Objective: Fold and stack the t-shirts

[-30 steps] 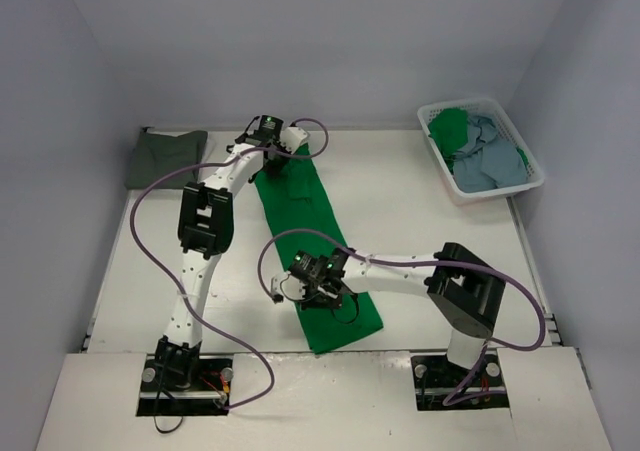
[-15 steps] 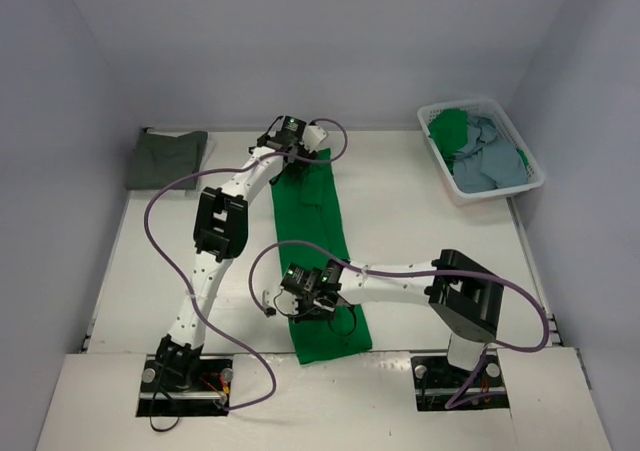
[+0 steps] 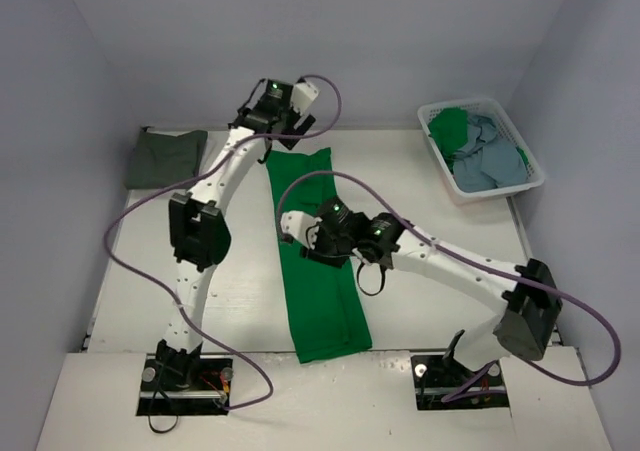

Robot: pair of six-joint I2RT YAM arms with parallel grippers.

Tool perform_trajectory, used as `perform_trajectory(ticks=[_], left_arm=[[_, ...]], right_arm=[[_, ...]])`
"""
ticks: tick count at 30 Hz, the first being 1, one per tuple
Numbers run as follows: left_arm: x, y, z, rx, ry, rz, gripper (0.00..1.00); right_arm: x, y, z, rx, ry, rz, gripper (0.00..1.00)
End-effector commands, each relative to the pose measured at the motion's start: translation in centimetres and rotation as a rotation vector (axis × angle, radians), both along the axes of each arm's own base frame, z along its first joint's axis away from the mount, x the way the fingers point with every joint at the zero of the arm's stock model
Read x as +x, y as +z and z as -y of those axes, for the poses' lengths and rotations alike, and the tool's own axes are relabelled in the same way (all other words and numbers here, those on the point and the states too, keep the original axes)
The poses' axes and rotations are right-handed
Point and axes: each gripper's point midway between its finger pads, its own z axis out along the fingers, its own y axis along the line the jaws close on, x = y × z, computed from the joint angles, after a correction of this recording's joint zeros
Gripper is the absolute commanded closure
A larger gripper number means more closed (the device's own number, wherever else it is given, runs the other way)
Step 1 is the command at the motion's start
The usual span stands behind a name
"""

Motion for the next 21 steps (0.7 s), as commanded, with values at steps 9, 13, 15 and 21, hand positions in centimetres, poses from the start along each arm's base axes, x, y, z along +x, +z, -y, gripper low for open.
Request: perform_trajectory(ticks=[9,13,15,21], left_arm=[[-23.1,14.5,-7.1,0.02,-0.252,0.041,0.17],[-32.9,11.6,-11.7,0.064,-0.303,0.054,0.17],[-36.3,8.6,-14.7,0.066,-0.249,0.029,0.17],[-40.1,5.1,-16.7,-0.057,-0.125,0.034,0.17]], right_arm=[[0.8,6.4,5.7,0.186,-0.132,0.154,0.61],[-1.8,3.2,6.4,0.155,-0.095,0.068,0.61],[-3.9,1.9,5.9,0.123,-0.037,0.007,0.61],[-7.8,-0.8,4.6,0.016,0.108,-0.065,0.56]])
